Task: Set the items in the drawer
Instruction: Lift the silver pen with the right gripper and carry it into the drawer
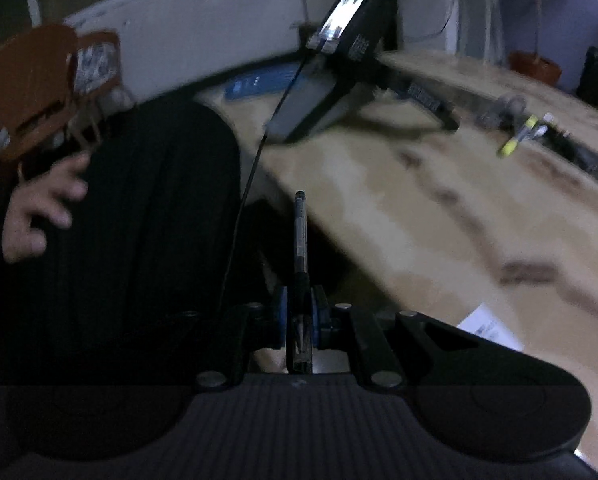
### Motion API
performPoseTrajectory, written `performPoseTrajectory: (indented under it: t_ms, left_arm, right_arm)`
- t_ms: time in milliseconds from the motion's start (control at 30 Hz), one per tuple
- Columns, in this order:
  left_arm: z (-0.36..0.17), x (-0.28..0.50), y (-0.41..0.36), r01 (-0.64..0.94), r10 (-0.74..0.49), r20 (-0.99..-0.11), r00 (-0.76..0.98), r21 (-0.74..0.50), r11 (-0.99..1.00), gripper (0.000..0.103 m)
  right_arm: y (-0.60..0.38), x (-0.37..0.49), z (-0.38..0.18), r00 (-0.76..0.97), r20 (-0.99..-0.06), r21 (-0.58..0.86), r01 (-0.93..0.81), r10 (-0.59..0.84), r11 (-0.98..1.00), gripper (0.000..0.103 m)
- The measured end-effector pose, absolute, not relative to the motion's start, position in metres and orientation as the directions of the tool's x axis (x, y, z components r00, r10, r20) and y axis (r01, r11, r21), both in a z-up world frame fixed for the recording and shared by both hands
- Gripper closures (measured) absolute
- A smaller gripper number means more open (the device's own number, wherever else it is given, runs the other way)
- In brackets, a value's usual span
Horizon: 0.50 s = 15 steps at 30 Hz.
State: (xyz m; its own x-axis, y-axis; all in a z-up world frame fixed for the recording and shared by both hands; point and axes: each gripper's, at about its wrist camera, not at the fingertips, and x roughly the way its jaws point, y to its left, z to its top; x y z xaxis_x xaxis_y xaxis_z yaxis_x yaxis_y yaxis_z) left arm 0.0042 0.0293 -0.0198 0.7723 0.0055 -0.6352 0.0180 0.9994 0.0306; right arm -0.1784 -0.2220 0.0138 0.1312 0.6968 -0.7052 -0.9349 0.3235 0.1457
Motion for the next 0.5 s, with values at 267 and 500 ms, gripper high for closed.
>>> performPoseTrajectory:
  t_ms: [267,500]
  left_arm:
    - [-0.02,0.004,0.029,0.018,0.006,-0.635,0.772,0.031,0.999,0.0]
    - [-0.02,0.004,0.029,0.018,0.006,-0.635,0.772,0.031,0.999,0.0]
  right_arm:
    - [-0.195,-0.195,-0.046,0.162,-0.856,0.018,-0.94,0.491,0.341,0.089]
    - [-0.173,-0.194,-0.093,0.178,-0.919,-0.051,-0.939,0.353,0.34,0.09]
